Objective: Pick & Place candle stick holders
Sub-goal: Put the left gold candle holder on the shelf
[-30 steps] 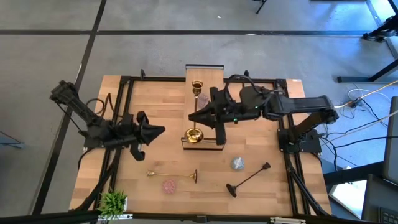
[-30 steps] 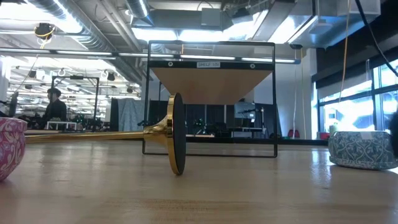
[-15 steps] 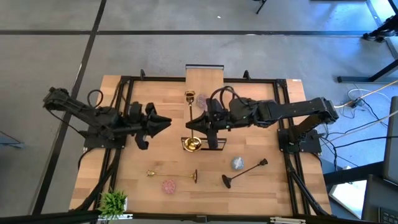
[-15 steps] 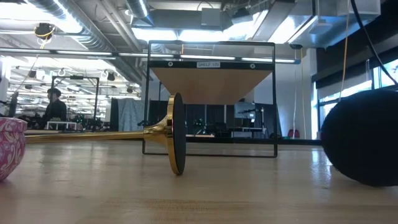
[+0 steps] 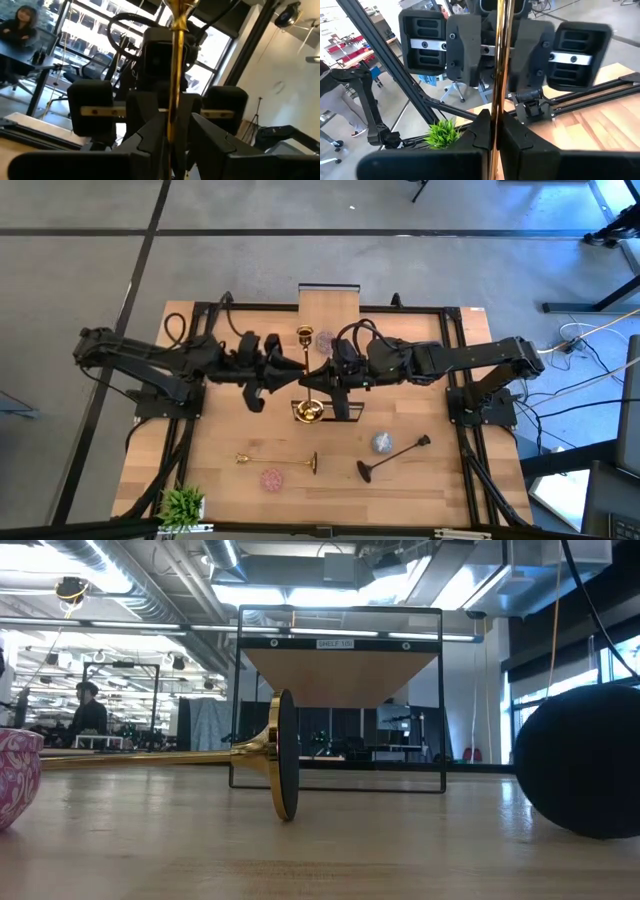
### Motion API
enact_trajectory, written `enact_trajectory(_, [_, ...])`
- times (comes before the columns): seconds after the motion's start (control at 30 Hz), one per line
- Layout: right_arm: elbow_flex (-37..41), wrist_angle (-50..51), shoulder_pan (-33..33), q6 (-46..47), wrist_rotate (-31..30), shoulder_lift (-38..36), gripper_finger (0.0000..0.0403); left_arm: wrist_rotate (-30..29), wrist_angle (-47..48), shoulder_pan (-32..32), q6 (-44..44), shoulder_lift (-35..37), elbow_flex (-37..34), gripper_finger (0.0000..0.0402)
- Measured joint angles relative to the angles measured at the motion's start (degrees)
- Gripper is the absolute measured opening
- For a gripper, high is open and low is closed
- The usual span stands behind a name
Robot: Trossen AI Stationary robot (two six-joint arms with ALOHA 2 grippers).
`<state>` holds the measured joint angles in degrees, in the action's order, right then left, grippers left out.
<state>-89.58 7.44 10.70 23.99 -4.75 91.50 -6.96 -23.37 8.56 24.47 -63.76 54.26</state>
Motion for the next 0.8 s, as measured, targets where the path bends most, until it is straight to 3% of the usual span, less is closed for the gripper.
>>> enact_trajectory(0.23, [0.0,0.0,0.0,0.0,0.0,0.0,0.0016,3.5,0.6,-1.6,0.8,-1.5,0.9,0.0088])
enact_trajectory(0.8, [0.0,0.0,0.0,0.0,-0.2,0.0,0.0016,3.7,-0.9,-1.6,0.5,-2.1,1.0,0.0088])
